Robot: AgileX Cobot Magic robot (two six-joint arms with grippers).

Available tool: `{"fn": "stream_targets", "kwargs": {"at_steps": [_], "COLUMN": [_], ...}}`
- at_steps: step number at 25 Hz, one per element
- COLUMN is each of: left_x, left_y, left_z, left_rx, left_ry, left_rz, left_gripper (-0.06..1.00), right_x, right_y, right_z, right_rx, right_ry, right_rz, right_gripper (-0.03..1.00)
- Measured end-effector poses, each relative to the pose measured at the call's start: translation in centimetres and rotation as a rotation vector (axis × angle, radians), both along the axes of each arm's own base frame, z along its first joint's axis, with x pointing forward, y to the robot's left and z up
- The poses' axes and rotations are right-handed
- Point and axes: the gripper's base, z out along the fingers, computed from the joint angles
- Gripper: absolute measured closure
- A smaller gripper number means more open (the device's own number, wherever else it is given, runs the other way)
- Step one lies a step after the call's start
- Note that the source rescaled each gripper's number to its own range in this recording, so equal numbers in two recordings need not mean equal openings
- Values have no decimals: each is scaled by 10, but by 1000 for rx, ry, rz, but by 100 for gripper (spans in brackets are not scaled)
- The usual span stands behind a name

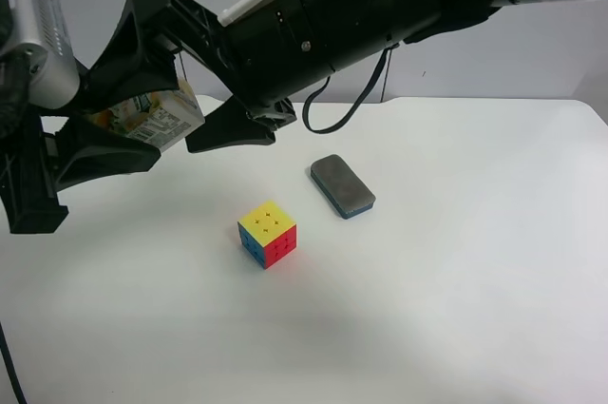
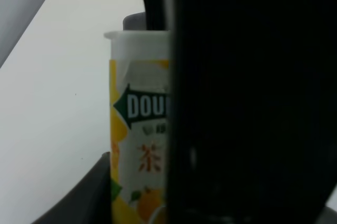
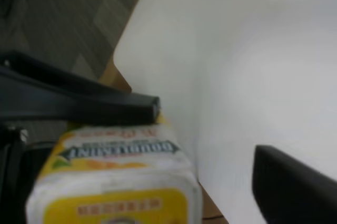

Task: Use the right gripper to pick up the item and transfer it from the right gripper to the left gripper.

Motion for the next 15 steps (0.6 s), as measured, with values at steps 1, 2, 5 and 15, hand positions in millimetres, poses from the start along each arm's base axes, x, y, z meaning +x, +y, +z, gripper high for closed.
{"fn": "stream_targets", "kwargs": {"at_steps": [1, 2, 5, 15], "left_x": [0, 0, 0, 0], "left_y": [0, 0, 0, 0], "left_z": [0, 0, 0, 0], "left_rx": [0, 0, -1, -1], "left_ry": [0, 0, 1, 1], "left_rz": [0, 0, 0, 0], "left_gripper": [94, 94, 94, 94], "right_x": [0, 0, 0, -3], "right_y": [0, 0, 0, -1], "right_z": [0, 0, 0, 1], "right_rx": [-1, -2, -2, -11], "right_ry": [-1, -2, 0, 34], "right_rz": [1, 1, 3, 10], "right_gripper": [0, -1, -2, -2]}}
